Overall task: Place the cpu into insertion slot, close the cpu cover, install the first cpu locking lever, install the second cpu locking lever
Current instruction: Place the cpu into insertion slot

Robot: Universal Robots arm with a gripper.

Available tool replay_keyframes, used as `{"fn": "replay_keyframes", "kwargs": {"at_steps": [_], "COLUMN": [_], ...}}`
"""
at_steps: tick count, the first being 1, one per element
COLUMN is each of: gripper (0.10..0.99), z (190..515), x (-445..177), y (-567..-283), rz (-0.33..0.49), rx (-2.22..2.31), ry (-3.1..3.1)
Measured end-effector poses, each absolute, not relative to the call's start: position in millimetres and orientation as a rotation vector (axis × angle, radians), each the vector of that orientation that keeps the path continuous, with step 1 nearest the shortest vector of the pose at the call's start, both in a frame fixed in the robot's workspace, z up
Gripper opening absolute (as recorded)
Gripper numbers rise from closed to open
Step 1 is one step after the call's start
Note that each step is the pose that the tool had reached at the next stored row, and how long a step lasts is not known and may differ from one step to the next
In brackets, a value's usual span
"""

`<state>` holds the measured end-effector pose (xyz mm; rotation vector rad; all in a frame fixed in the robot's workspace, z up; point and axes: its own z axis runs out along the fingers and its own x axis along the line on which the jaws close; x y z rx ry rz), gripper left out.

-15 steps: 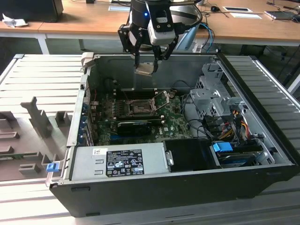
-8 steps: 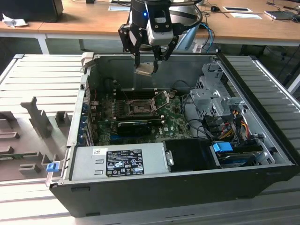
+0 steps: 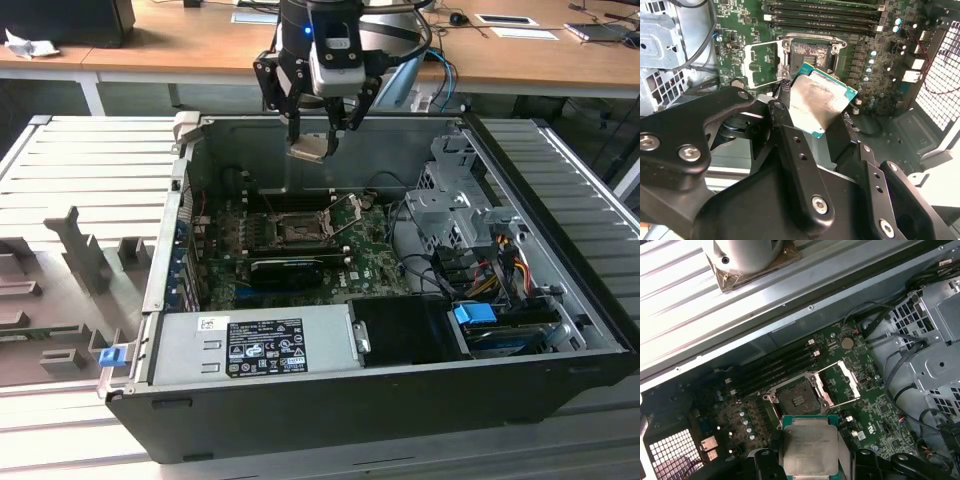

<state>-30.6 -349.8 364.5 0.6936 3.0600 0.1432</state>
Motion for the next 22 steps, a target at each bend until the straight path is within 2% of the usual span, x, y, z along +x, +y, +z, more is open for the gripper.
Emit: {"fn": "replay_keyframes", "kwargs": {"at_steps": [22], "gripper": [0.529], "z": [359.8], "x": [-30.6], "y": [-349.8], "rz": [0.141], "rx": [0.847], "ry": [3.017]}}
